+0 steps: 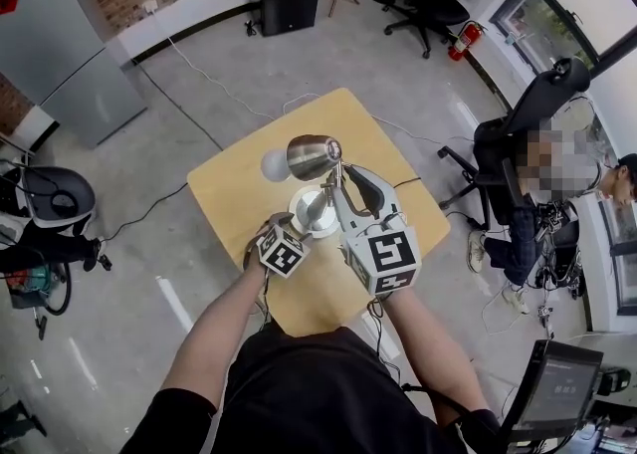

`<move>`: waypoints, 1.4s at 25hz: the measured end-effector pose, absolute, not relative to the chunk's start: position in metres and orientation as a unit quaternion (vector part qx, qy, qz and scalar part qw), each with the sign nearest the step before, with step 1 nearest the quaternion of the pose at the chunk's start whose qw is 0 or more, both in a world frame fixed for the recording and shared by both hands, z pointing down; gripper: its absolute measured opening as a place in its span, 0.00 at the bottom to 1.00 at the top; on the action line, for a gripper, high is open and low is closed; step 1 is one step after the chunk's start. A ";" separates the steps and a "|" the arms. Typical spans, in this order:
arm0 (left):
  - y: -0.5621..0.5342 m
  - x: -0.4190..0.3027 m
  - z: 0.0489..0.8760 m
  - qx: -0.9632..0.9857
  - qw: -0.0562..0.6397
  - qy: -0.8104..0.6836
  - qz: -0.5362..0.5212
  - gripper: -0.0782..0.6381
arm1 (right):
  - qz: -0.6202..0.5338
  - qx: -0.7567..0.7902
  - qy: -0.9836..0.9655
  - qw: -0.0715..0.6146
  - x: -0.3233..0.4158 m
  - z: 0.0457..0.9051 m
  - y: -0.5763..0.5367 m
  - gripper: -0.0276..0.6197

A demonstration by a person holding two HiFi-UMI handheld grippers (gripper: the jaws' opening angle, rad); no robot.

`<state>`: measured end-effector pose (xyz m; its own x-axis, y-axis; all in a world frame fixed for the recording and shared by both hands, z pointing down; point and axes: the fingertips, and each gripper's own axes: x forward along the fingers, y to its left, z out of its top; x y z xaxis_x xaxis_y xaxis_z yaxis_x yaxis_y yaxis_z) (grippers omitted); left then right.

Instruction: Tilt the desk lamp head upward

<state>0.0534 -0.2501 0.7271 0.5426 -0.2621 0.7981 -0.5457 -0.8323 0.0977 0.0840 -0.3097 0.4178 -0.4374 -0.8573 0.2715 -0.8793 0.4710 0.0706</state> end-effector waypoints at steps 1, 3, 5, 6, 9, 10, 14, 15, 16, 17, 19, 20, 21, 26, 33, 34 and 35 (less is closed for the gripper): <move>-0.250 0.054 0.732 0.860 0.171 -0.230 0.423 0.49 | 0.040 0.513 -0.847 0.134 0.085 0.418 -0.311 0.19; -0.249 0.054 0.740 0.858 0.172 -0.225 0.429 0.49 | 0.037 0.513 -0.847 0.131 0.088 0.420 -0.312 0.19; -0.249 0.056 0.740 0.862 0.173 -0.226 0.420 0.48 | 0.040 0.514 -0.847 0.128 0.092 0.421 -0.311 0.19; -0.251 0.058 0.738 0.865 0.176 -0.228 0.410 0.48 | 0.042 0.515 -0.847 0.125 0.095 0.422 -0.311 0.19; -0.256 0.064 0.735 0.867 0.193 -0.233 0.396 0.47 | 0.051 0.514 -0.848 0.118 0.099 0.422 -0.311 0.19; -0.257 0.064 0.736 0.865 0.199 -0.233 0.397 0.47 | 0.054 0.513 -0.848 0.117 0.099 0.422 -0.311 0.19; -0.256 0.062 0.741 0.865 0.199 -0.236 0.397 0.46 | 0.067 0.518 -0.847 0.101 0.103 0.423 -0.308 0.19; -0.256 0.063 0.742 0.865 0.191 -0.235 0.400 0.46 | 0.072 0.520 -0.846 0.095 0.105 0.424 -0.308 0.19; -0.255 0.063 0.743 0.865 0.183 -0.234 0.404 0.46 | 0.075 0.521 -0.845 0.090 0.105 0.425 -0.308 0.19; -0.255 0.062 0.744 0.865 0.179 -0.233 0.406 0.46 | 0.076 0.522 -0.845 0.087 0.105 0.425 -0.309 0.19; -0.256 0.060 0.745 0.866 0.182 -0.233 0.404 0.46 | 0.075 0.524 -0.845 0.083 0.103 0.425 -0.310 0.19; -0.256 0.059 0.745 0.866 0.186 -0.234 0.402 0.46 | 0.073 0.523 -0.845 0.082 0.103 0.425 -0.310 0.19; -0.256 0.059 0.745 0.866 0.187 -0.234 0.400 0.46 | 0.072 0.521 -0.847 0.080 0.103 0.426 -0.310 0.19; -0.253 0.059 0.744 0.866 0.184 -0.237 0.399 0.45 | 0.076 0.514 -0.852 0.065 0.106 0.425 -0.304 0.19; -0.252 0.057 0.743 0.868 0.180 -0.237 0.398 0.45 | 0.092 0.509 -0.855 0.035 0.111 0.426 -0.303 0.19; -0.253 0.057 0.744 0.868 0.179 -0.238 0.397 0.45 | 0.092 0.508 -0.856 0.033 0.111 0.426 -0.304 0.19; -0.254 0.057 0.744 0.869 0.179 -0.238 0.396 0.45 | 0.092 0.508 -0.856 0.031 0.111 0.427 -0.305 0.19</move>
<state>0.0566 -0.2541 0.7440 0.5732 -0.2710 0.7733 -0.5547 -0.8230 0.1228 0.1110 -0.3052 0.4268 -0.4826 -0.8636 0.1461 -0.8749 0.4678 -0.1252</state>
